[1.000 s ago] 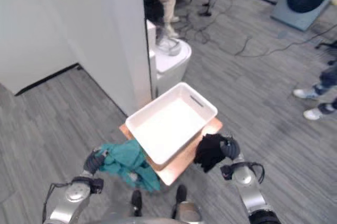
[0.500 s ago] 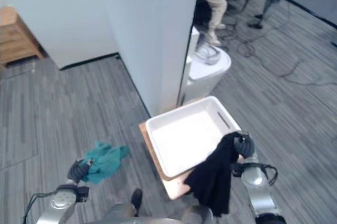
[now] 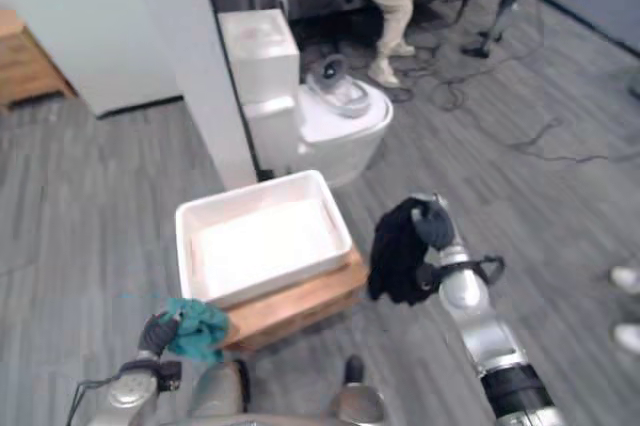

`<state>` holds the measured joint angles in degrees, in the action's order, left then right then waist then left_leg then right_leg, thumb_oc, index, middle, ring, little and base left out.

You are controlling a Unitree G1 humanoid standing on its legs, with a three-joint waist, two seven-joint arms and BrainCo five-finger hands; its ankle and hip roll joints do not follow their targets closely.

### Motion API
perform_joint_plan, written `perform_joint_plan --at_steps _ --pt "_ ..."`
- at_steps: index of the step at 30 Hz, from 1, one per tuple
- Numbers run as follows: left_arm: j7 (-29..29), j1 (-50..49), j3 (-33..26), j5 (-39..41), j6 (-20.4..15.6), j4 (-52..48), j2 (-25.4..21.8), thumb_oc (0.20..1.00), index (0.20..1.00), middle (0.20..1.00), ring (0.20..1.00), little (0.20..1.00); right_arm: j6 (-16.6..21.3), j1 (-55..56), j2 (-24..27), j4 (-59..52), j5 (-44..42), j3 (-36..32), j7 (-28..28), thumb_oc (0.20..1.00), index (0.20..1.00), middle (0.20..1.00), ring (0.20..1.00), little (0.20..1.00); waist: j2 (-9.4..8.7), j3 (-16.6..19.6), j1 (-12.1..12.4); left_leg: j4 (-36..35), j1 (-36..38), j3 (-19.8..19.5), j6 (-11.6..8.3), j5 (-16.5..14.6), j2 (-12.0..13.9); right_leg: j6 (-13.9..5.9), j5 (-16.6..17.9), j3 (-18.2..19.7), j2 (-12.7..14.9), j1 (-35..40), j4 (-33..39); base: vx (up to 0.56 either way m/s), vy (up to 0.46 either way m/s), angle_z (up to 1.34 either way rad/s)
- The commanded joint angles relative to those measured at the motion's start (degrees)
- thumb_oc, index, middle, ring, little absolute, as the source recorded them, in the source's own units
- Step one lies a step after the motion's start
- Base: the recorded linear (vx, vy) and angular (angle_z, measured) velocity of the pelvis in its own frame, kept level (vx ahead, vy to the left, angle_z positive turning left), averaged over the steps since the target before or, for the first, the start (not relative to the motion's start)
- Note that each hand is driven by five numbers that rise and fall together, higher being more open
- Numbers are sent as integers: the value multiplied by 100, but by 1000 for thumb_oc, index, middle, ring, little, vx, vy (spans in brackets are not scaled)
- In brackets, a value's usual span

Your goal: Tidy up the quilt and then pick up the clothes from the bed and put them into the laundry hamper.

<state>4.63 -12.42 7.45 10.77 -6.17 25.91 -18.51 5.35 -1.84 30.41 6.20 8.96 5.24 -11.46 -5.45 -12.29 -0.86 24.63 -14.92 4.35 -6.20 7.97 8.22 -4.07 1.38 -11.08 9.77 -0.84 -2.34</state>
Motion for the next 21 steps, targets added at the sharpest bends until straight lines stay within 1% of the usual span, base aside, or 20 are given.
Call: perform_joint_plan --at_steps 1,2,3,5,8,12,13,14,18,19,21 --pt "-138 3 -143 -195 -197 -694 -501 200 200 200 200 200 371 -1197 393 -284 25 -244 -83 200 200 200 200 200 125 27 270 -815 1110 611 286 -1348 -257 -502 -49 2 179 395 421 3 -93 66" --pt "-188 -74 -120 -234 -163 -728 -494 200 200 200 200 200 362 -1234 441 -303 44 -283 -100 200 200 200 200 200 156 50 289 -1095 1287 641 359 -1377 -251 -507 -37 -88 148 464 440 42 -41 26" --pt "-229 -134 -109 -246 -143 -726 -501 200 200 200 200 200 363 -1280 455 -309 42 -326 -127 200 200 200 200 200 167 79 298 -1342 1424 564 379 -1378 -271 -507 2 -135 144 509 441 53 -8 53" --pt "-251 -154 -114 -228 -143 -723 -543 200 200 200 200 200 362 -1417 526 -223 18 -392 -202 200 200 200 200 200 170 95 323 -1593 1543 434 317 -1233 -248 -503 40 -307 178 619 458 11 8 74" --pt "-252 -243 -152 -184 -151 -740 -596 200 200 200 200 200 346 -1809 631 -134 -68 -311 -262 200 200 200 200 200 178 169 400 -2121 1805 357 236 -1090 -145 -519 74 -420 176 655 505 1 16 47" --pt "-182 -298 -258 -62 -147 -727 -638 200 200 200 200 200 363 -2385 713 -79 -213 -106 -321 200 200 200 200 200 197 259 560 -2589 2027 329 103 -849 44 -551 108 -541 156 723 598 10 19 7" --pt "-151 -307 -283 -24 -155 -751 -668 200 200 200 200 200 378 -2603 731 -47 -326 -4 -317 200 200 200 200 200 192 295 644 -2735 2078 290 40 -755 116 -569 111 -622 156 755 616 14 10 4" --pt "-150 -308 -289 -23 -152 -755 -665 200 200 200 200 200 382 -2620 732 -35 -330 6 -319 200 200 200 200 200 194 291 633 -2753 2086 286 38 -743 118 -567 111 -629 153 761 619 13 4 15" --pt "-97 -301 -300 64 -205 -890 -691 200 200 200 200 200 396 -3075 755 67 -469 322 -225 200 200 200 200 200 180 304 764 -2867 2096 176 -23 -649 191 -582 108 -736 144 816 649 14 1 23" --pt "-97 -303 -306 66 -204 -894 -687 200 200 200 200 200 400 -3091 756 80 -472 334 -227 200 200 200 200 200 182 300 756 -2868 2097 173 -23 -648 191 -582 109 -739 143 820 653 16 4 18" --pt "-83 -298 -304 49 -240 -961 -714 200 200 200 200 200 396 -3313 737 197 -471 590 -131 200 200 200 200 200 168 289 830 -2879 2072 125 -44 -625 209 -588 104 -774 137 830 665 17 -14 10"
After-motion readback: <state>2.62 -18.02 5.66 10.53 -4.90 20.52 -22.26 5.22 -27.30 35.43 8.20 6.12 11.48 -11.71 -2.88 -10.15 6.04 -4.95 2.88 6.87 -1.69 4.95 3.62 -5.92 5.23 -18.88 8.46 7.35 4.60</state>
